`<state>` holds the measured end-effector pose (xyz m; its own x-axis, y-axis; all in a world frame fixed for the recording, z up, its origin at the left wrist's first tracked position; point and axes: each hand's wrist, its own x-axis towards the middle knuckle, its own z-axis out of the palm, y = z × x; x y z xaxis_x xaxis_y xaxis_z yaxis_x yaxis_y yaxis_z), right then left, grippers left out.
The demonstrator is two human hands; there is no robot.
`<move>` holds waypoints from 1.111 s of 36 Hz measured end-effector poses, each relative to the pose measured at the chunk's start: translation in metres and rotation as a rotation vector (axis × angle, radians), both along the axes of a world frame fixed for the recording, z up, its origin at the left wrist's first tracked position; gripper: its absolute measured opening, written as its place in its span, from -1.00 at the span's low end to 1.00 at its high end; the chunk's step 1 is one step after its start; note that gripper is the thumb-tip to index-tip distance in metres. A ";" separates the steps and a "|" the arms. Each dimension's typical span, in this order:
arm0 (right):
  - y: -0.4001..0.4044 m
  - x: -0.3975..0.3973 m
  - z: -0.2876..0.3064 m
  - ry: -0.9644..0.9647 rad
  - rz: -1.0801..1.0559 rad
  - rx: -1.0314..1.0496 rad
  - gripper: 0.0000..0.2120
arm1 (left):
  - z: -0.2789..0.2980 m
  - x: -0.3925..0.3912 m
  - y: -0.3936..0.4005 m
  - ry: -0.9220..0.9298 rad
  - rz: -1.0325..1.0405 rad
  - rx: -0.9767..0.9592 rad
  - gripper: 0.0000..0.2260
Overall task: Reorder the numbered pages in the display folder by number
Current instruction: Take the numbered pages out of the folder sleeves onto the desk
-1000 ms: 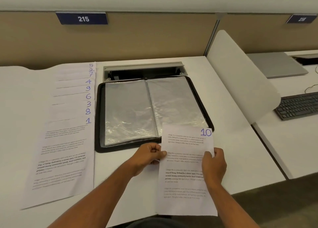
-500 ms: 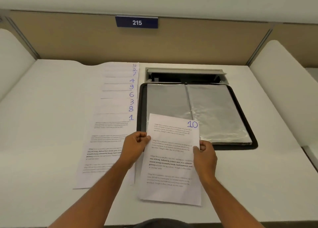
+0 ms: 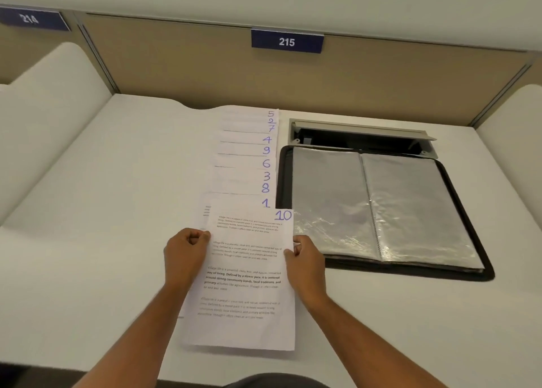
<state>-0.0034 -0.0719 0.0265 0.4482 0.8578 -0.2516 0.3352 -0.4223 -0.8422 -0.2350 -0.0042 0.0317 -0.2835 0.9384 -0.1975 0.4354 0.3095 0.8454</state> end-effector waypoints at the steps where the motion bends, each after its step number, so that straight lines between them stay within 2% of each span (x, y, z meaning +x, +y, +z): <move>1: 0.002 -0.004 -0.002 -0.022 0.015 -0.002 -0.79 | -0.001 -0.005 0.000 0.020 0.013 -0.001 -0.89; 12: 0.006 -0.030 -0.016 -0.178 0.115 -0.044 -0.84 | -0.011 -0.024 0.005 0.184 0.010 0.014 -0.89; 22: 0.004 -0.032 -0.017 -0.252 0.157 -0.038 -0.80 | -0.019 -0.031 0.004 0.192 0.006 0.046 -0.89; 40: 0.002 -0.033 -0.019 -0.258 0.154 -0.023 -0.78 | -0.026 -0.033 0.005 0.172 -0.002 0.076 -0.94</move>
<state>-0.0366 -0.0697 0.0077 0.3648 0.9161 -0.1665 0.5989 -0.3678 -0.7114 -0.2683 0.0010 0.0055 -0.3053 0.9493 -0.0748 0.5757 0.2466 0.7796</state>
